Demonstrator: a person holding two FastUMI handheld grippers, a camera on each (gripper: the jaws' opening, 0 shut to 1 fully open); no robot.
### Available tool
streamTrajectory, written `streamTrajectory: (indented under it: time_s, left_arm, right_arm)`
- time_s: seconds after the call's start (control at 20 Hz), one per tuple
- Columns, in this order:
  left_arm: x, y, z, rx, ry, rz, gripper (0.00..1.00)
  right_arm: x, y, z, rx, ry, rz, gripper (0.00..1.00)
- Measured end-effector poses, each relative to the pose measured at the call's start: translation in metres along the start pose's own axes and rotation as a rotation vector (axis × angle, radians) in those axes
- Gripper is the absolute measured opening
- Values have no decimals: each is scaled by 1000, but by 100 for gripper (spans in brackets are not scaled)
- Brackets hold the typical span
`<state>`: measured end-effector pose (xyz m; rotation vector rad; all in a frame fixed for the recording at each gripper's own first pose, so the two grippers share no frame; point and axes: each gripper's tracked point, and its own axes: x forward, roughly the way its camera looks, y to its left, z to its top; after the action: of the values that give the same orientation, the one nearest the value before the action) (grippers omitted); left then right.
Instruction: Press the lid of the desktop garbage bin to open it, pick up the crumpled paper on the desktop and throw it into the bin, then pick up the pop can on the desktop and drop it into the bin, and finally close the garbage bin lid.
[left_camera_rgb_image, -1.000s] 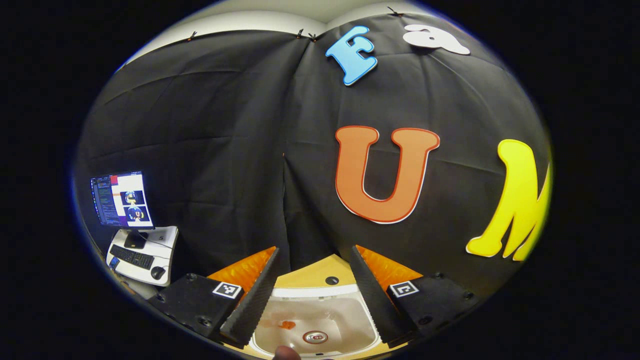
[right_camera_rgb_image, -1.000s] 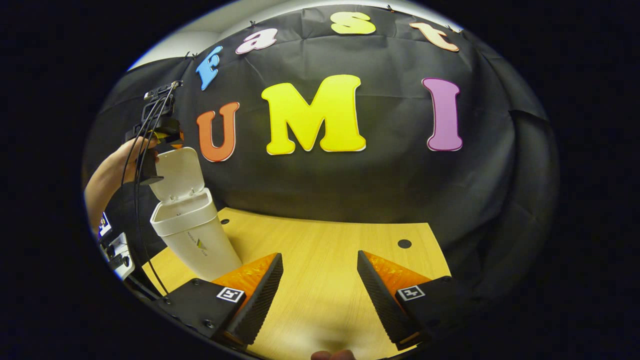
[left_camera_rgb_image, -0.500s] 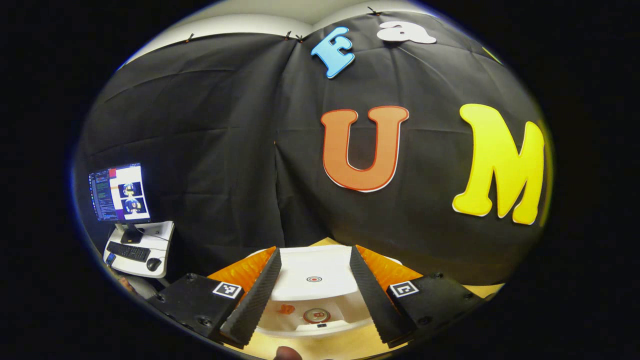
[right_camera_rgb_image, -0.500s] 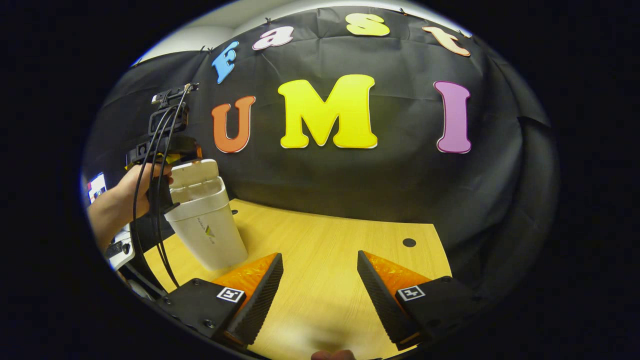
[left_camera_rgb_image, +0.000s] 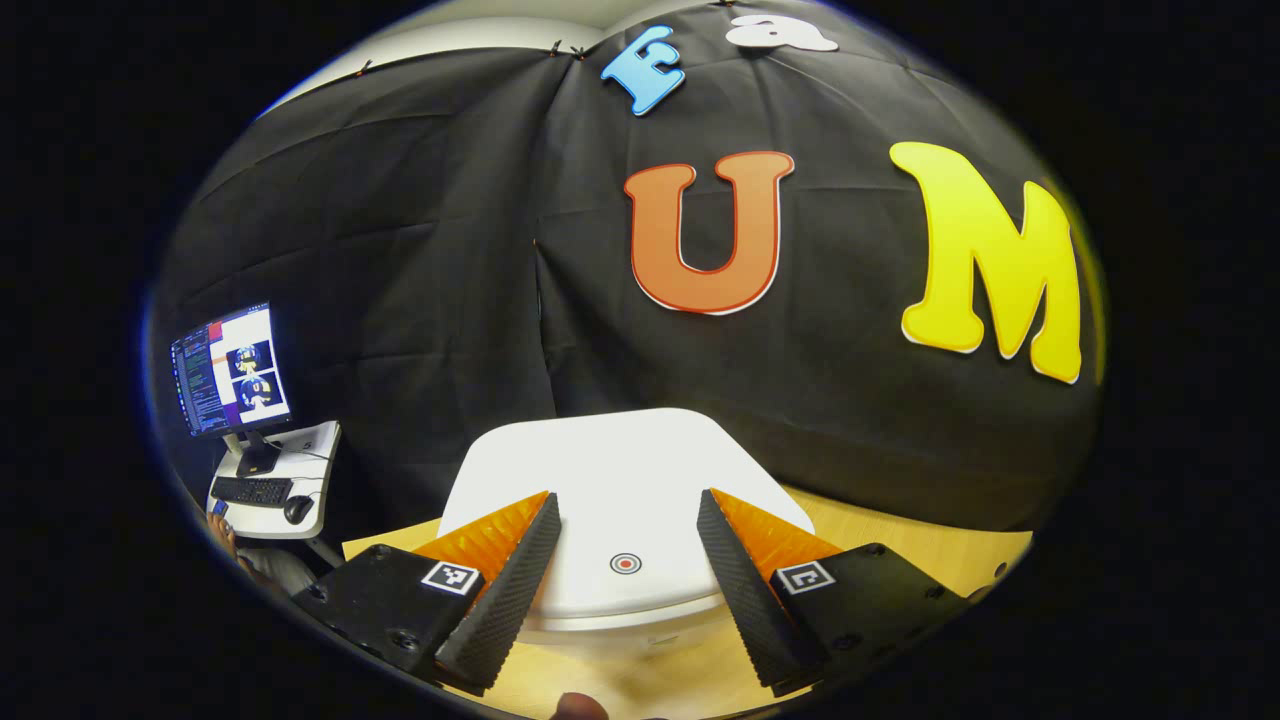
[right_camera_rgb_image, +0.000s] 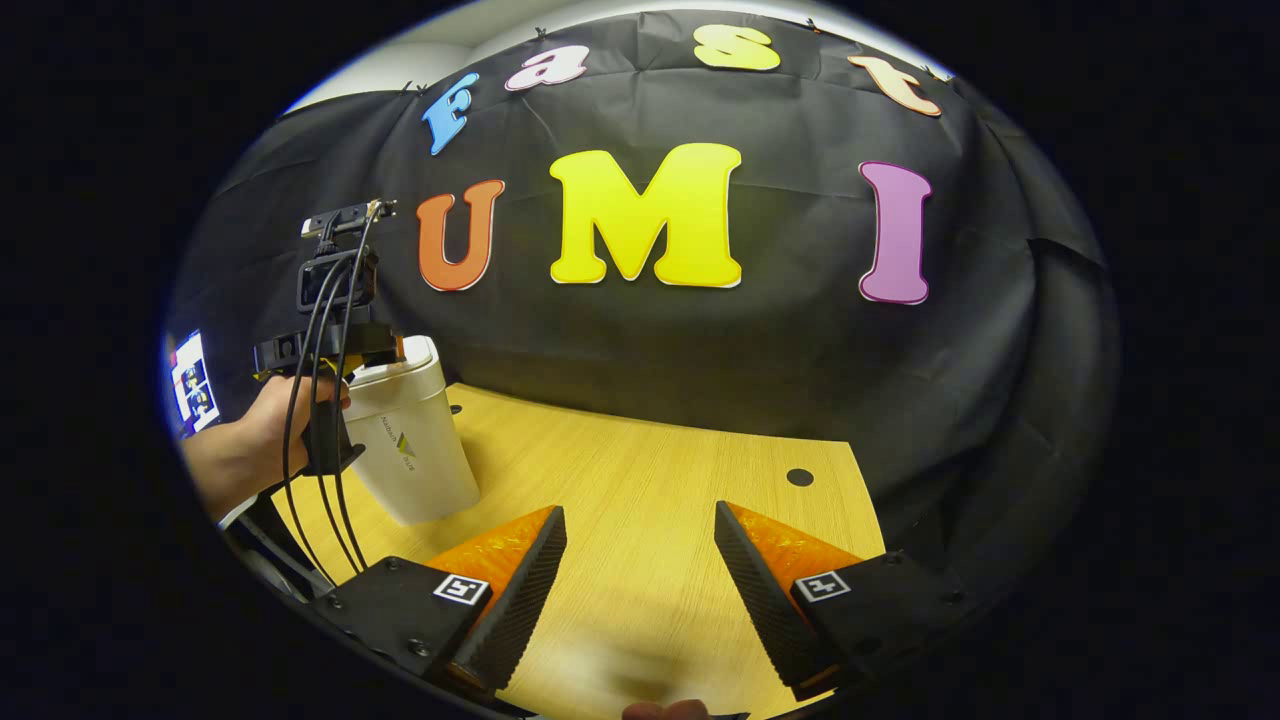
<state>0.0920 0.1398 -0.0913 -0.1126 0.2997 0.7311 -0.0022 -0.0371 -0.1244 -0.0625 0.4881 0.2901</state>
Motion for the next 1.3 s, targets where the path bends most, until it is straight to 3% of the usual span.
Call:
streamTrajectory:
  time_s: [0.55,0.7,0.8,0.85,0.9,1.1,1.3]
  left_arm:
    - [-3,1,-12,30,-112,-64,91]
    - [-1,0,-6,92,-158,-92,90]
    - [-2,7,-7,71,-164,-110,90]
    - [-3,7,-7,49,-161,-133,98]
    - [-5,6,-5,25,-160,-162,99]
    - [-34,-11,27,-2,-239,-326,99]
    - [-86,-31,43,20,-306,-540,99]
  right_arm:
    - [9,11,-14,48,20,8,94]
    - [10,12,-4,51,-2,-4,94]
    - [10,12,5,37,-34,-19,95]
    - [10,13,7,34,-39,-26,95]
    - [9,15,8,35,-43,-33,95]
    - [5,25,25,29,-93,-61,95]
    - [-9,36,60,44,-210,-112,95]
